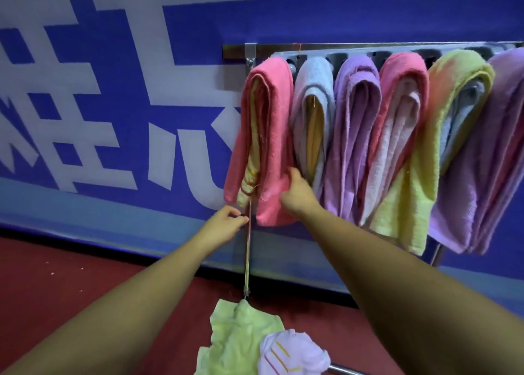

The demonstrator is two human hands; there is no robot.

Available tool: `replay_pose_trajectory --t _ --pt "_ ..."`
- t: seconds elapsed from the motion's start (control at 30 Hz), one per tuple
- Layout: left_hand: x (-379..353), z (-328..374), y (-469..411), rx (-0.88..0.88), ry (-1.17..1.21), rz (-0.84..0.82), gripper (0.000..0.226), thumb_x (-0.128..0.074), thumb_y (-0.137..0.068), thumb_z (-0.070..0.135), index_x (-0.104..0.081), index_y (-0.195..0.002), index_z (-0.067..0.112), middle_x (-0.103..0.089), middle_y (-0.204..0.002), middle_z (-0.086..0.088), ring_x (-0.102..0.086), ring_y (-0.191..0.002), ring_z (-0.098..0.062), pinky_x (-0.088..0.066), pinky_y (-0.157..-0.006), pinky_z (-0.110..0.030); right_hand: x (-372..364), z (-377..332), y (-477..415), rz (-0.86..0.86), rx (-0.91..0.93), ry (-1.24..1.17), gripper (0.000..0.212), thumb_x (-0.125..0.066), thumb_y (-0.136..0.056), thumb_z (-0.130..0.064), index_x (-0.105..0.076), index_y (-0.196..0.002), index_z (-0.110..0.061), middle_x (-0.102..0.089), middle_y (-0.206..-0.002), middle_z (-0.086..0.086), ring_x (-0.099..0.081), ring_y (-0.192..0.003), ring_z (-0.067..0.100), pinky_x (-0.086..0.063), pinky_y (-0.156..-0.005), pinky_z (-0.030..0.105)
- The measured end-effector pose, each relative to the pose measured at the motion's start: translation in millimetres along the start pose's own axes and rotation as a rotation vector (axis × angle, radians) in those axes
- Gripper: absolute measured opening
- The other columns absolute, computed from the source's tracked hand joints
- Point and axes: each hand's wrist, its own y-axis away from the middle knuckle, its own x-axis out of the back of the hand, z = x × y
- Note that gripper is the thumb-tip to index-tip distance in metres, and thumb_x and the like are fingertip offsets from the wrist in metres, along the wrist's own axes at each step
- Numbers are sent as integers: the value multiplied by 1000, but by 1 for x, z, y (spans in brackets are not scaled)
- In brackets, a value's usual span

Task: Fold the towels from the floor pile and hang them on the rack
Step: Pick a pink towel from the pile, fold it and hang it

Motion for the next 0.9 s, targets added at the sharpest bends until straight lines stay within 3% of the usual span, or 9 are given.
replay_pose_trajectory --t 0.07,0.13,0.2,0.27,0.4,0.47,0.53,0.7,0.9 --pt "-7 -6 0 -79 -98 37 14 -65 -91 26 -61 -102 17 -65 -97 -3 -65 -99 -24 -51 -84 -33 7 7 10 130 -68 93 73 -50 -85 -12 -24 -154 -15 -47 -143 22 -53 -124 46 -44 -103 48" --pt "-12 -5 3 -427 -352 152 16 -57 -89 23 -63 -102 15 -59 -96 -2 -59 -95 -23 -49 -84 -34 13 14 16 198 -60 179 77 -48 -87 -10 -16 -157 -17 -41 -148 22 -53 -123 48 -43 -100 51" --pt "-23 11 8 -846 -618 243 33 -48 -82 22 -64 -109 15 -57 -109 -3 -54 -102 -25 -47 -89 -39 18 24 15 208 -10 208 83 -49 -84 -10 -13 -158 -20 -41 -148 22 -55 -120 48 -47 -96 51" --pt "-37 38 4 -1009 -736 302 52 -43 -76 18 -61 -125 16 -55 -129 -1 -49 -115 -24 -41 -94 -39 19 32 12 204 35 215 83 -50 -84 -11 -13 -158 -21 -43 -147 21 -55 -120 46 -48 -95 53" --pt "-59 81 -6 -830 -1065 300 65 -47 -91 24 -31 -153 28 -24 -162 3 -34 -135 -28 -30 -104 -43 20 34 10 206 80 190 78 -47 -89 -12 -14 -159 -21 -45 -149 19 -56 -123 42 -49 -94 49" --pt "-59 88 -14 -658 -1197 307 66 -49 -95 32 -23 -155 33 -14 -164 2 -20 -144 -33 -22 -113 -45 22 34 10 231 57 207 79 -46 -89 -10 -13 -159 -23 -46 -147 18 -57 -119 42 -48 -91 46" --pt "-56 93 -16 -546 -1261 367 63 -48 -95 27 -26 -154 31 -16 -161 -2 -15 -146 -36 -16 -117 -46 24 34 10 268 40 212 79 -47 -89 -11 -13 -159 -24 -48 -145 19 -57 -117 43 -48 -91 48" --pt "-51 95 -8 -434 -1202 374 57 -45 -96 20 -35 -150 33 -14 -159 -9 -23 -137 -34 -18 -116 -45 26 39 16 271 66 183 76 -46 -88 -17 -17 -158 -25 -48 -143 19 -56 -116 46 -49 -93 54" --pt "-52 79 -1 -573 -1041 264 69 -54 -86 12 -36 -150 34 -9 -162 -7 -25 -136 -33 -23 -116 -46 19 42 28 165 95 153 78 -46 -84 -24 -20 -158 -20 -38 -154 11 -52 -126 40 -47 -100 52"
